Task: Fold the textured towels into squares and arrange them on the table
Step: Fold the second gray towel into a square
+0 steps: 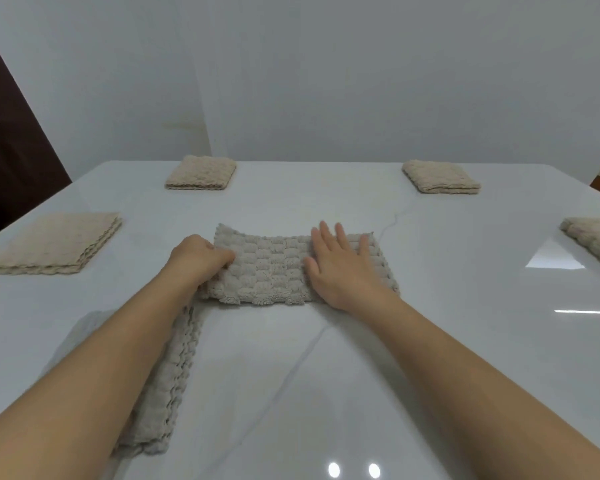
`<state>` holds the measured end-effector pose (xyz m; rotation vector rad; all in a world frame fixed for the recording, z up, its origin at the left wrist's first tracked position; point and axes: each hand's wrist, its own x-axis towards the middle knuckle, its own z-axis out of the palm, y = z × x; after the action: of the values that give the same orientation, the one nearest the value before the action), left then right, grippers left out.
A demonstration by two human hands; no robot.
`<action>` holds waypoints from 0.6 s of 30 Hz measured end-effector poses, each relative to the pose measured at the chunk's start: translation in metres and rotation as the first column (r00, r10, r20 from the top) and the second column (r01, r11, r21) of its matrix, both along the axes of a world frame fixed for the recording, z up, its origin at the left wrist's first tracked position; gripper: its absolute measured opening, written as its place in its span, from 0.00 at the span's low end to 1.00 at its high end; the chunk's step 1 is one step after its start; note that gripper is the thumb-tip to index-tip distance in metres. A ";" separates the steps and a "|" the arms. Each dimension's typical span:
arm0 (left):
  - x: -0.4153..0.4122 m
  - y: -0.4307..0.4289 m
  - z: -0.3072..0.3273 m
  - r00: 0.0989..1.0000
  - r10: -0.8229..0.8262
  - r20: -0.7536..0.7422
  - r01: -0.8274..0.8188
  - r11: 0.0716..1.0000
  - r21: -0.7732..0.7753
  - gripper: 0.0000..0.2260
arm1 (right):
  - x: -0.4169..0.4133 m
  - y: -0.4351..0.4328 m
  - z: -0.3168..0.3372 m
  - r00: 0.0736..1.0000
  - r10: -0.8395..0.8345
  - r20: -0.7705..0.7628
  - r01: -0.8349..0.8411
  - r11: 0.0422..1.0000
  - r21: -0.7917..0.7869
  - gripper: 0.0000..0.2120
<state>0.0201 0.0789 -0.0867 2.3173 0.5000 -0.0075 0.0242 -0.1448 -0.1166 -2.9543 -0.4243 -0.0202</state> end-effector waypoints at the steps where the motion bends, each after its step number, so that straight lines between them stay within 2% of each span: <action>1: -0.002 -0.002 0.006 0.999 0.027 -0.045 -0.033 0.989 -0.147 0.09 | -0.002 0.006 0.000 0.999 0.044 -0.005 -0.044 0.999 -0.001 0.28; 2: -0.004 -0.002 0.010 0.993 0.044 -0.112 -0.074 0.957 -0.281 0.10 | -0.004 0.011 -0.002 0.997 0.071 -0.024 -0.071 0.997 -0.010 0.28; 4: -0.008 -0.004 0.018 0.985 0.033 -0.172 -0.105 0.898 -0.428 0.13 | -0.007 0.016 -0.008 0.996 0.076 -0.048 -0.078 0.997 -0.025 0.28; 5: -0.009 -0.005 0.020 0.990 0.034 -0.136 -0.093 0.883 -0.459 0.14 | -0.008 0.015 -0.009 0.996 0.075 -0.054 -0.077 0.997 -0.030 0.27; 7: -0.005 -0.011 0.024 0.999 0.035 0.031 -0.018 0.903 -0.429 0.18 | -0.007 0.011 -0.006 0.993 0.098 -0.069 -0.097 0.995 0.013 0.27; 8: -0.004 -0.019 0.028 0.992 0.025 0.120 0.027 0.911 -0.411 0.20 | -0.006 0.009 -0.001 0.990 0.118 -0.077 -0.109 0.988 0.106 0.26; 9: -0.005 -0.030 0.034 0.981 0.009 0.194 0.075 0.902 -0.425 0.22 | -0.005 0.007 0.003 0.989 0.122 -0.082 -0.097 0.960 0.264 0.24; 10: -0.005 -0.043 0.039 0.969 -0.005 0.246 0.127 0.866 -0.483 0.22 | -0.003 0.006 0.007 0.991 0.098 -0.093 -0.045 0.886 0.462 0.22; 11: -0.007 -0.057 0.044 0.961 -0.026 0.276 0.184 0.804 -0.566 0.22 | -0.002 0.004 0.012 0.987 0.056 -0.147 0.056 0.749 0.660 0.21; 12: -0.008 -0.070 0.048 0.955 -0.060 0.289 0.241 0.725 -0.646 0.23 | -0.001 0.001 0.019 0.967 0.061 -0.249 0.180 0.532 0.827 0.21; 13: -0.011 -0.084 0.049 0.950 -0.096 0.297 0.286 0.647 -0.707 0.22 | -0.001 -0.005 0.025 0.926 0.151 -0.346 0.304 0.245 0.921 0.23; 14: -0.012 -0.095 0.046 0.946 -0.111 0.305 0.308 0.600 -0.738 0.21 | 0.000 -0.014 0.029 0.869 0.291 -0.401 0.431 -0.042 0.902 0.26; 15: -0.013 -0.104 0.039 0.944 -0.092 0.316 0.306 0.596 -0.742 0.20 | 0.000 -0.025 0.033 0.812 0.409 -0.416 0.532 -0.228 0.815 0.29; 16: -0.015 -0.111 0.029 0.938 -0.047 0.344 0.293 0.641 -0.710 0.18 | 0.001 -0.036 0.034 0.770 0.479 -0.421 0.594 -0.300 0.746 0.33; 18: -0.020 -0.118 0.004 0.889 -0.013 0.457 0.265 0.828 -0.494 0.16 | 0.003 -0.055 0.028 0.753 0.466 -0.464 0.622 -0.275 0.733 0.33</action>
<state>0.0001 -0.0387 -0.0831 1.7061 0.0667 0.2627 0.0272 -0.1996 -0.0885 -0.9199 0.0827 0.4507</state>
